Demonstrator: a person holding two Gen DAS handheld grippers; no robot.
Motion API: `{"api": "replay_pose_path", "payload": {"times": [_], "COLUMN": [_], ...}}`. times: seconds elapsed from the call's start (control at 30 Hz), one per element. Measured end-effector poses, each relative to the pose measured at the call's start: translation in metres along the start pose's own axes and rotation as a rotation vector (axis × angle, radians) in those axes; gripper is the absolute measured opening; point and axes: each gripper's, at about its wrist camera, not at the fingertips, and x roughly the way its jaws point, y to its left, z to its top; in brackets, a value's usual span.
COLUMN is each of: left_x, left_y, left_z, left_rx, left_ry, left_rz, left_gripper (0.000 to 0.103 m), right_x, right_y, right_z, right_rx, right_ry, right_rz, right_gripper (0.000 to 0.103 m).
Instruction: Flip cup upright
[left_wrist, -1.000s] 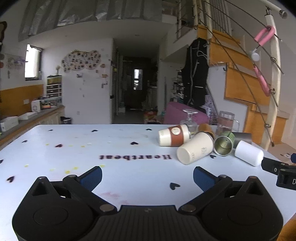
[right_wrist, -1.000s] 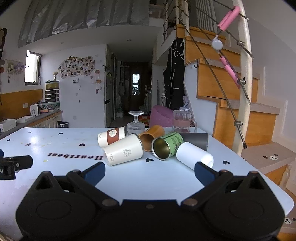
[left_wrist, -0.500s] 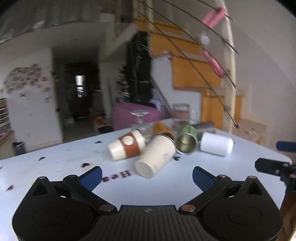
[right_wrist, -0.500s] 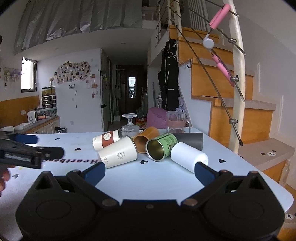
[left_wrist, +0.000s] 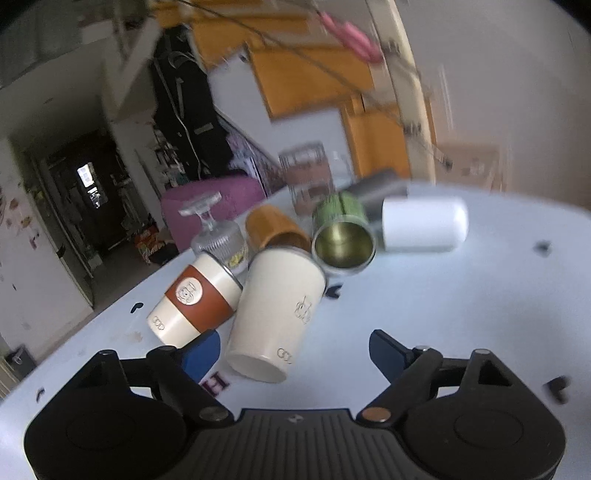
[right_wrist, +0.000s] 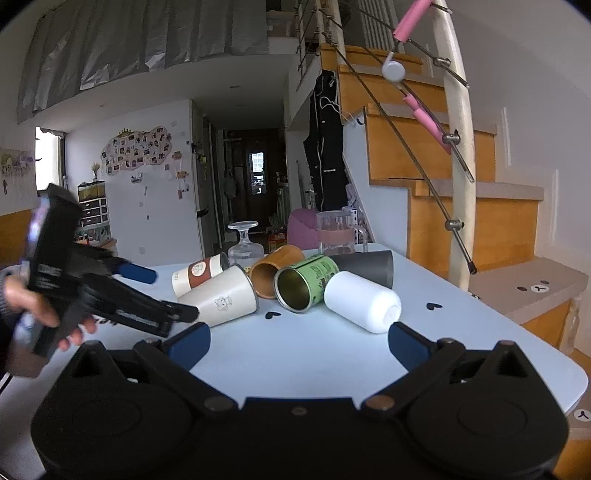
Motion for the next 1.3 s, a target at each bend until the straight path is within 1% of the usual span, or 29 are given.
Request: {"api": "replay_pose_path", "payload": {"times": [0.07, 0.2, 0.3, 0.37, 0.4, 0.5, 0.6, 0.7, 0.8, 1.03, 1.2, 1.3], "left_x": [0.019, 0.047, 0.06, 0.064, 0.064, 0.059, 0.047, 0.026, 0.002, -0.057, -0.098, -0.118], "left_y": [0.003, 0.011, 0.017, 0.02, 0.023, 0.025, 0.018, 0.013, 0.004, -0.022, -0.029, -0.026], "left_z": [0.003, 0.003, -0.001, -0.002, -0.003, -0.004, -0.007, -0.014, -0.023, -0.056, -0.082, -0.097], "left_rx": [0.012, 0.012, -0.01, -0.04, -0.056, -0.106, -0.154, -0.253, -0.316, -0.351, -0.398, -0.446], "left_ry": [0.05, 0.107, 0.131, 0.142, 0.142, 0.151, 0.171, 0.201, 0.226, 0.221, 0.214, 0.222], "left_rz": [0.0, 0.003, 0.004, 0.016, 0.022, 0.007, 0.018, 0.012, 0.0, -0.02, -0.03, -0.028], "left_gripper": [0.085, 0.085, 0.077, 0.064, 0.064, 0.063, 0.061, 0.059, 0.059, 0.059, 0.059, 0.059], "right_x": [0.001, 0.002, 0.004, 0.004, 0.004, 0.004, 0.005, 0.006, 0.008, 0.01, 0.012, 0.013], "right_y": [-0.004, -0.014, -0.022, -0.025, -0.026, -0.028, -0.027, -0.025, -0.022, -0.008, 0.005, 0.013], "right_z": [-0.002, -0.006, -0.009, -0.01, -0.011, -0.012, -0.013, -0.013, -0.012, -0.011, -0.01, -0.01], "right_rx": [0.007, 0.012, 0.028, 0.038, 0.043, 0.052, 0.059, 0.056, 0.053, 0.028, 0.002, -0.01], "right_ry": [0.003, 0.005, 0.013, 0.016, 0.018, 0.023, 0.026, 0.028, 0.034, 0.046, 0.054, 0.062], "right_rz": [0.002, -0.002, -0.008, -0.01, -0.009, -0.007, 0.001, 0.01, 0.019, 0.046, 0.077, 0.102], "right_gripper": [0.103, 0.103, 0.103, 0.103, 0.103, 0.103, 0.103, 0.103, 0.103, 0.103, 0.103, 0.103]}}
